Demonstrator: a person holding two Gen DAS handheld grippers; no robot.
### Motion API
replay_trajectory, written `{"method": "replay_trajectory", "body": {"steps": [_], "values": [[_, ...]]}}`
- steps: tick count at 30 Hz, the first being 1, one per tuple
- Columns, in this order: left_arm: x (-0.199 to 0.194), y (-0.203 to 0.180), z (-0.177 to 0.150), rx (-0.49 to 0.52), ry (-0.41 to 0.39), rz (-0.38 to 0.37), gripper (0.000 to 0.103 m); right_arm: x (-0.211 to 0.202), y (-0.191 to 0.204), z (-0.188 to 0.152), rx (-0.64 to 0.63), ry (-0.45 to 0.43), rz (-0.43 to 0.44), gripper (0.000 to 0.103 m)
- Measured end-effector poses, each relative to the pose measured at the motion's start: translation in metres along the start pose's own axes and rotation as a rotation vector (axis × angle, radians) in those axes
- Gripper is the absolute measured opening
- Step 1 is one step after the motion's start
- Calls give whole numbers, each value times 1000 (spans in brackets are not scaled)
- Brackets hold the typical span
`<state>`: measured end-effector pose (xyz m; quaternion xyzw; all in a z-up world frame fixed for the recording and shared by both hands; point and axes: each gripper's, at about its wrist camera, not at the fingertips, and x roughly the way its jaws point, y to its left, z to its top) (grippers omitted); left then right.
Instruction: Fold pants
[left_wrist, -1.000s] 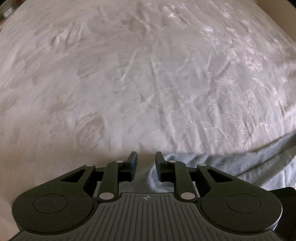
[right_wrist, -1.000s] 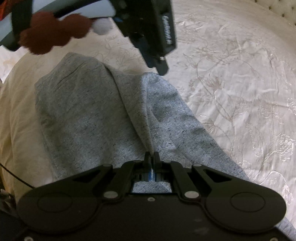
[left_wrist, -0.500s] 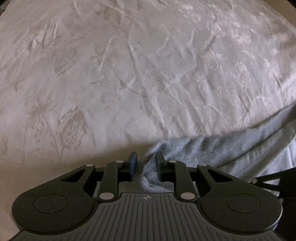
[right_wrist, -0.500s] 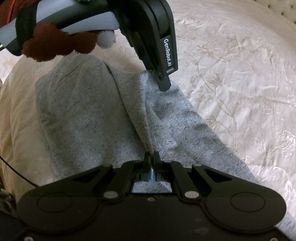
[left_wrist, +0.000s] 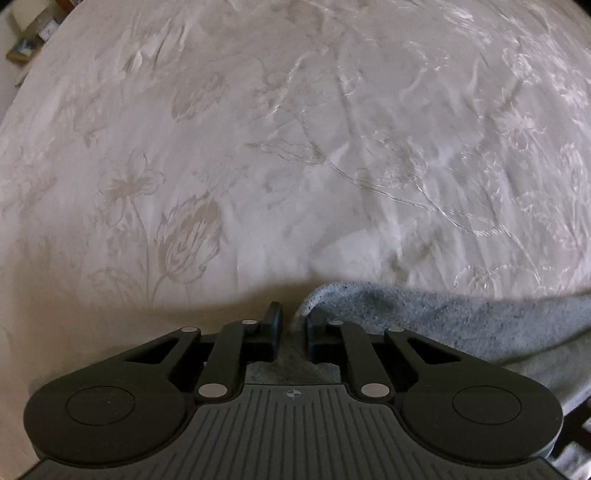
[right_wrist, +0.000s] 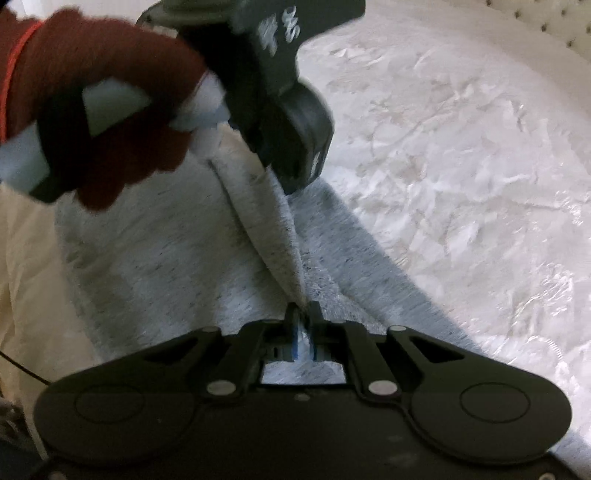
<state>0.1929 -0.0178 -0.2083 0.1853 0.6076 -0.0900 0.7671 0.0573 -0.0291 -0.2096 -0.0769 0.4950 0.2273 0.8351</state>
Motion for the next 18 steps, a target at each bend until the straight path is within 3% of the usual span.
{"method": "replay_trajectory", "body": {"steps": [5, 10, 18], "values": [[0, 21, -2, -100, 18, -60, 14, -25, -38, 8, 98, -102, -77, 12], [5, 46, 8, -207, 71, -126, 15, -28, -81, 10, 194, -94, -166, 15], [19, 81, 33, -335, 133, -193, 17, -24, -58, -9, 184, -62, -123, 15]]}}
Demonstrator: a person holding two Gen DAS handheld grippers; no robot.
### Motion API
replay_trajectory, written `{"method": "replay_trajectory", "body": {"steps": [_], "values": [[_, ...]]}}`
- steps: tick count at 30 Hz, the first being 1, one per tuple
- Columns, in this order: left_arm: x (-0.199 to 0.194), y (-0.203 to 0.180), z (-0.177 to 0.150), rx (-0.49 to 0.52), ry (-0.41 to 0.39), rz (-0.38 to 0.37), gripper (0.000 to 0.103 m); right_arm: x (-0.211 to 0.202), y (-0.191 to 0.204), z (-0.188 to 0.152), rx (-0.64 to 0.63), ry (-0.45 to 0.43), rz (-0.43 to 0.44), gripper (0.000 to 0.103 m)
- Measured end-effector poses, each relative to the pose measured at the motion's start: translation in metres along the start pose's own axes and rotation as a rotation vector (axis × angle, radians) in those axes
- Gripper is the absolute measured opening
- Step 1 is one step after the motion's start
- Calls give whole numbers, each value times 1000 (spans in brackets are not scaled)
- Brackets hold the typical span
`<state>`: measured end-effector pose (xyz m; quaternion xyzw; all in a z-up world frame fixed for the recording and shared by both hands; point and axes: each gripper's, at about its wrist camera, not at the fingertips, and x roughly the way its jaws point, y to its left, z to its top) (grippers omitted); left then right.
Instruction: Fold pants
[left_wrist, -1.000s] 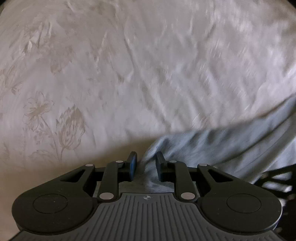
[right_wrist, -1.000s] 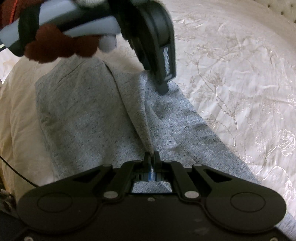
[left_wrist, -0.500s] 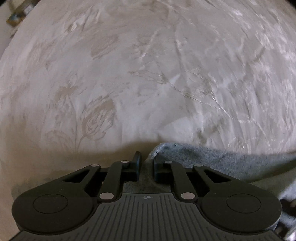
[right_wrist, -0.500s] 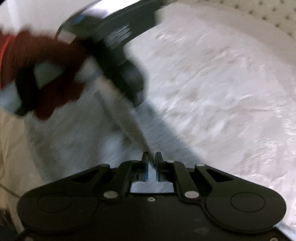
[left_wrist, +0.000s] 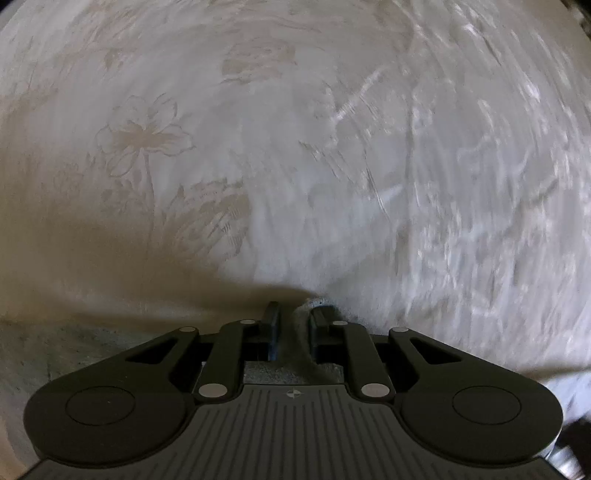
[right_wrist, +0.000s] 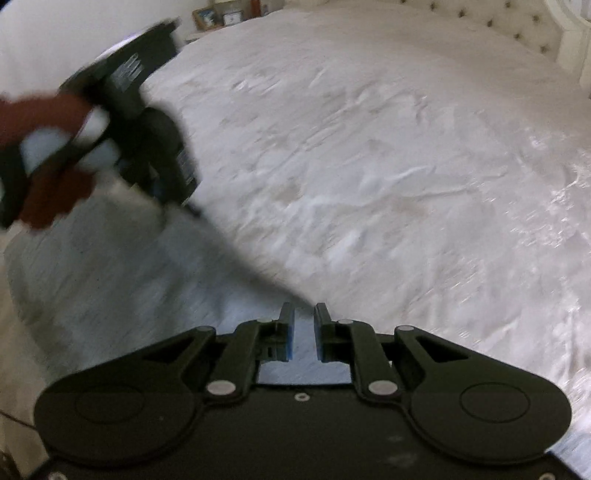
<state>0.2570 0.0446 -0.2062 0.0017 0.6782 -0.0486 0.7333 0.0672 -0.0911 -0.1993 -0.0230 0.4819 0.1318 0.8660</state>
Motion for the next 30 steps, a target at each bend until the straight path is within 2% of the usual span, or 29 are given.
{"method": "replay_trajectory", "body": {"steps": [3, 7, 10, 11, 14, 18, 20, 22, 24, 25, 27, 30], "values": [[-5, 13, 19, -56, -10, -31, 17, 14, 14, -10, 4, 37, 2, 14], [-29, 22, 49, -44, -146, 90, 17, 36, 9, -18, 61, 107, -44, 6], [-54, 32, 59, -16, -217, 85, 17, 34, 7, -17, 106, 115, -73, 9], [-60, 28, 57, 12, -237, 86, 17, 30, 9, -15, 99, 108, -88, 16], [-67, 10, 29, 116, -256, 63, 18, 14, 18, -11, 94, 59, -60, 16], [-47, -11, -14, 230, -179, -20, 19, 6, 30, -15, 96, 62, -34, 15], [-26, -15, -29, 265, -127, -2, 19, 7, 25, -22, 134, 90, -64, 14], [-14, -7, -44, 235, -106, 34, 19, 5, 12, -34, 192, 120, -120, 14], [1, 11, -42, 142, -99, 85, 19, -6, -9, -54, 273, 143, -203, 13], [5, 23, -42, 88, -105, 90, 19, -12, -19, -64, 308, 151, -242, 13], [5, 41, -40, -20, -109, 28, 19, -26, -36, -82, 360, 163, -313, 13], [-7, 43, -39, -50, -118, 78, 18, -48, -58, -108, 438, 169, -409, 14]]}}
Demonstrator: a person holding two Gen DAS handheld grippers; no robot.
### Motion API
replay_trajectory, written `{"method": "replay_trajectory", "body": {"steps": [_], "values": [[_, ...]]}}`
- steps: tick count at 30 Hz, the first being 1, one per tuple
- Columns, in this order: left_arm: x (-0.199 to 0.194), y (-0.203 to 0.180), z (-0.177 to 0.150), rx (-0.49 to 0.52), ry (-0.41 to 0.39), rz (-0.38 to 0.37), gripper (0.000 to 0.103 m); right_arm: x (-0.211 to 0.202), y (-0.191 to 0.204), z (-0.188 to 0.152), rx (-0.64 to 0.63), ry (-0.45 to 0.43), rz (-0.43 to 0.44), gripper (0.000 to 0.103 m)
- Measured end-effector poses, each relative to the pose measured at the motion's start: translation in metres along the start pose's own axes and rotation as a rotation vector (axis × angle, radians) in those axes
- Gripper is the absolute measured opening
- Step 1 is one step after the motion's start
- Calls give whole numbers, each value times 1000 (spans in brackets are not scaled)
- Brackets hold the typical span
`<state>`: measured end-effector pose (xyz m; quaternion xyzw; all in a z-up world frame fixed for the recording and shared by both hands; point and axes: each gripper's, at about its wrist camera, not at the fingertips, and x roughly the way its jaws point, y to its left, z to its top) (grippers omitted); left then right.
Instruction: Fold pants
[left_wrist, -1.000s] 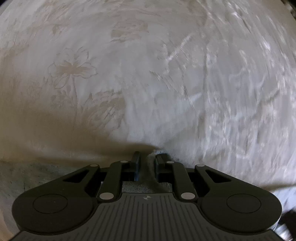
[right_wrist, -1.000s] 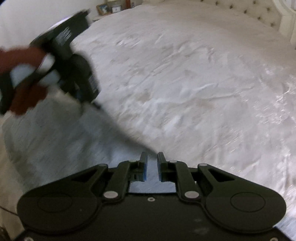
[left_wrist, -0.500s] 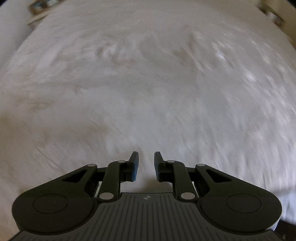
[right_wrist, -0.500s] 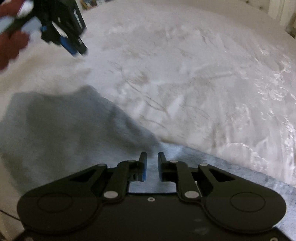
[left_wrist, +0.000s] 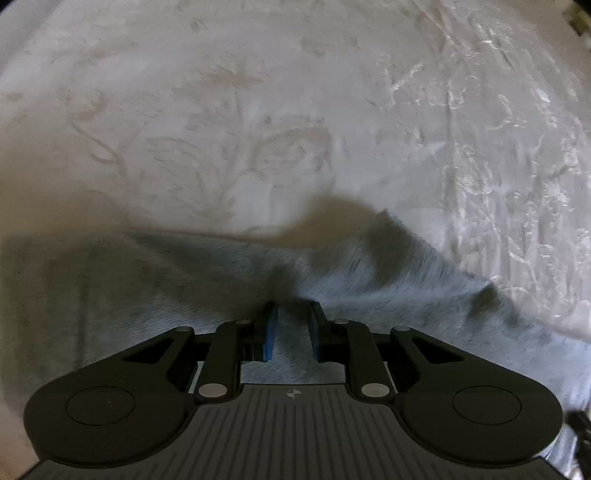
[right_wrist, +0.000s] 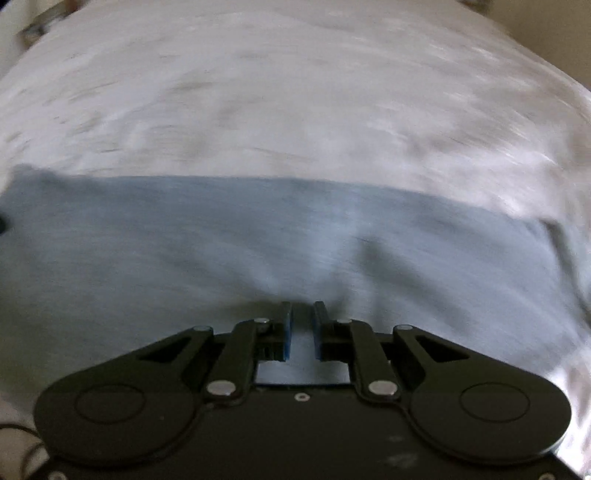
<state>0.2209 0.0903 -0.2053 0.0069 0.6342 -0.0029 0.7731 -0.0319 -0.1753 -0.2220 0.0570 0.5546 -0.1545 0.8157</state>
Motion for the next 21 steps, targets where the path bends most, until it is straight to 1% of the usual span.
{"method": "replay_trajectory", "body": {"steps": [2, 3, 5, 7, 9, 11, 12, 15, 18, 19, 21], "values": [[-15, -9, -5, 37, -31, 16, 19, -11, -24, -9, 71, -16, -22, 14], [-21, -15, -10, 61, -46, 4, 19, -17, -34, -14, 111, -30, -17, 15], [-35, -28, -24, 117, -61, -31, 19, -32, -58, -27, 201, -54, 0, 21], [-47, -39, -50, 192, -67, -67, 19, -43, -77, -42, 274, -59, 11, 23], [-53, -61, -70, 266, -70, -106, 19, -47, -92, -57, 329, -54, 13, 23], [-57, -83, -95, 349, -52, -146, 20, -50, -105, -71, 388, -52, 18, 24], [-58, -90, -114, 380, -41, -158, 20, -53, -112, -77, 411, -52, 20, 24], [-55, -113, -148, 463, 21, -175, 20, -58, -127, -88, 456, -54, 40, 27], [-37, -123, -174, 501, 123, -136, 20, -63, -138, -91, 460, -70, 67, 27], [-33, -123, -179, 504, 125, -121, 20, -61, -141, -92, 473, -73, 73, 27], [-34, -122, -184, 508, 104, -109, 20, -60, -152, -90, 505, -76, 87, 27]]}}
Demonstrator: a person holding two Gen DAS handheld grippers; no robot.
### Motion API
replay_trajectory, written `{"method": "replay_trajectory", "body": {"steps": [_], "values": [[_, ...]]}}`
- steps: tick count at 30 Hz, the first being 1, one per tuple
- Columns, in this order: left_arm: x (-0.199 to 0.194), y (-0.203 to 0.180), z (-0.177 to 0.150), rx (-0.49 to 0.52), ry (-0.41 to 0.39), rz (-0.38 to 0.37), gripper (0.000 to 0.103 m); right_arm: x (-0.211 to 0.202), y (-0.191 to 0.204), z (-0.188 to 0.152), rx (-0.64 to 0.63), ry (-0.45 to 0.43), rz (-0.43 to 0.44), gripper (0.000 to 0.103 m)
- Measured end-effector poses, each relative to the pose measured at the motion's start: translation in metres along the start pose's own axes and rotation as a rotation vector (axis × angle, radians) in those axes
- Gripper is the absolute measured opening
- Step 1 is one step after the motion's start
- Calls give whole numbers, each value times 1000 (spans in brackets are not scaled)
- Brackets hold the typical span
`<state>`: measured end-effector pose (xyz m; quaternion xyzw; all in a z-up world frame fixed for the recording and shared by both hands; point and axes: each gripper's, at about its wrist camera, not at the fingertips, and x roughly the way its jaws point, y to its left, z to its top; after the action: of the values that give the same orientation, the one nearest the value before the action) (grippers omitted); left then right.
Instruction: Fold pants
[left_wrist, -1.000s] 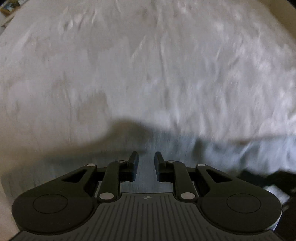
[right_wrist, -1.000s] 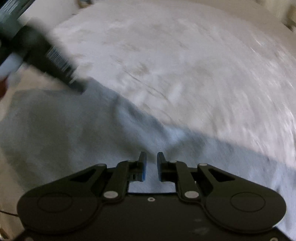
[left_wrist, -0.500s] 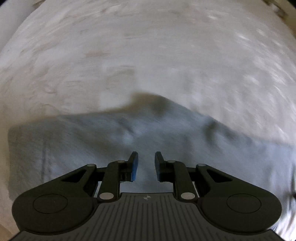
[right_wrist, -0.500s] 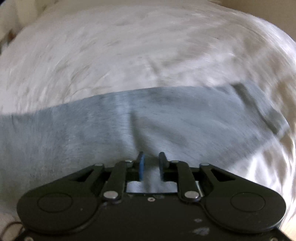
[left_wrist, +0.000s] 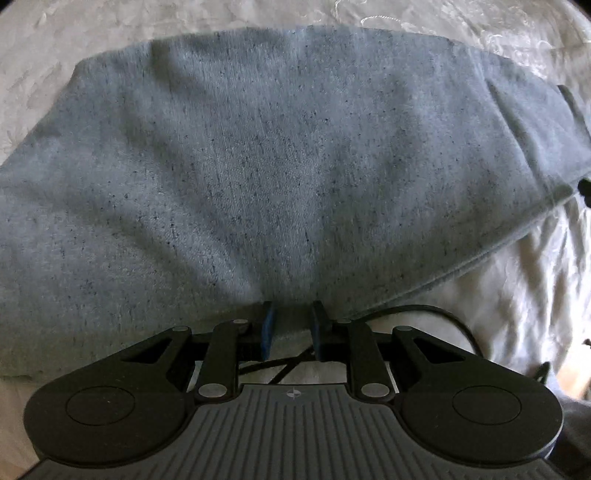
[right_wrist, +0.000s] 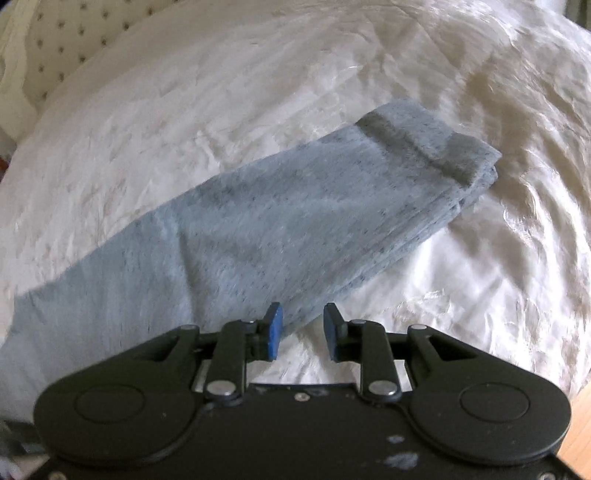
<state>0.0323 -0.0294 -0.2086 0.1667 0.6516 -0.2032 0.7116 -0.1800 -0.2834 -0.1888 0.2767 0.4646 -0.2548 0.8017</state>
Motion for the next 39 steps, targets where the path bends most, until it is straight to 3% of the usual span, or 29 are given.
{"method": "replay_trajectory", "body": {"steps": [6, 7, 8, 12, 16, 20, 23, 27, 30, 34, 39], "values": [[-8, 1, -3, -86, 17, -3, 20, 20, -16, 23, 95, 34, 45, 29], [-9, 2, -3, -99, 18, -1, 20, 23, -19, 25, 110, 45, 59, 20], [-9, 2, -3, -109, 18, 4, 20, 25, -19, 27, 113, 51, 72, 4], [-13, -6, -7, -102, 14, 26, 21, 16, -12, 30, 9, 54, 77, 2], [-25, -19, -9, -81, 12, 47, 21, 22, -23, 23, 5, 124, 43, 1], [-50, -39, 9, -50, -74, 55, 21, 14, -32, 28, -14, 138, 84, 13], [-58, -57, 26, -71, -115, 22, 21, -5, -46, 38, -34, 63, 95, 23], [-49, -79, 46, -83, -118, -15, 21, -14, -69, 65, -47, -39, 39, 29], [-29, -90, 45, -53, -85, -22, 21, -9, -86, 90, -60, -75, 1, 30], [8, -99, 30, -28, 34, 14, 21, 6, -103, 119, -95, -93, -28, 33], [21, -89, 9, -115, 88, 18, 21, 33, -122, 144, -159, -41, -36, 36]]}}
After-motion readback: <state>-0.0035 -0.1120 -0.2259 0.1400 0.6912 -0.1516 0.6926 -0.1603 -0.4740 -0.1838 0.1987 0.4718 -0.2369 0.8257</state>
